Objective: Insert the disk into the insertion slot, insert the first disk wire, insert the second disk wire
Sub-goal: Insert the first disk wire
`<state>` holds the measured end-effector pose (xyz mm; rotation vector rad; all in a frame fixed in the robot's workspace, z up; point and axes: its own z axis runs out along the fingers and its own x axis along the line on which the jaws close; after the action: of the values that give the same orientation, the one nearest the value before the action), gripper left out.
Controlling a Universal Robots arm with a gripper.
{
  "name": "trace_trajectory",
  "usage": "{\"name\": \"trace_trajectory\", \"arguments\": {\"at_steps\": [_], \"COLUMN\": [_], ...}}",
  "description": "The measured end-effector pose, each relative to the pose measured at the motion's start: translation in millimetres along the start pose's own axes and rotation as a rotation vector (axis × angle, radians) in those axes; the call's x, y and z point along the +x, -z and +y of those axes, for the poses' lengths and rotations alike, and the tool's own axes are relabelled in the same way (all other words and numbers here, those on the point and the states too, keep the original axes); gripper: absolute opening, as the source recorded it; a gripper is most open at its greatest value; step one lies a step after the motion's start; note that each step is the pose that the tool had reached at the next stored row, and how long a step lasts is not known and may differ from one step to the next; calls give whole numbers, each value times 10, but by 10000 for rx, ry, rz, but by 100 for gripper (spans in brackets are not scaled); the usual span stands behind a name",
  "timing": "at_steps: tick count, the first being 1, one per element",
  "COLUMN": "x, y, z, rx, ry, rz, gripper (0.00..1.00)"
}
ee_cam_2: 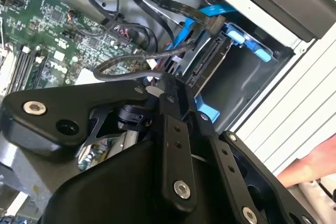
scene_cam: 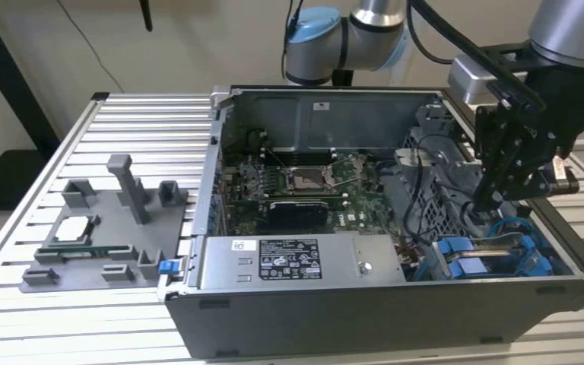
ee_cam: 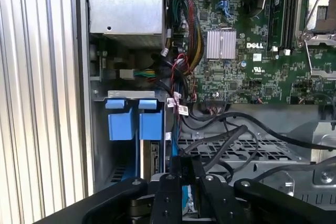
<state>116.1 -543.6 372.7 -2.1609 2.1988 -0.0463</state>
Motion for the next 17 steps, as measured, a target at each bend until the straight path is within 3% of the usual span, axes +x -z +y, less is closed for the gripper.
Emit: {"name": "trace_trajectory", "arguments": {"at_steps": [9, 17], "x": [146, 272], "y": [-37, -64], "z": [-145, -271], "rx": [-369, -825], "ry": [-7, -16], "rz": [7, 14], "gripper": [0, 0]}}
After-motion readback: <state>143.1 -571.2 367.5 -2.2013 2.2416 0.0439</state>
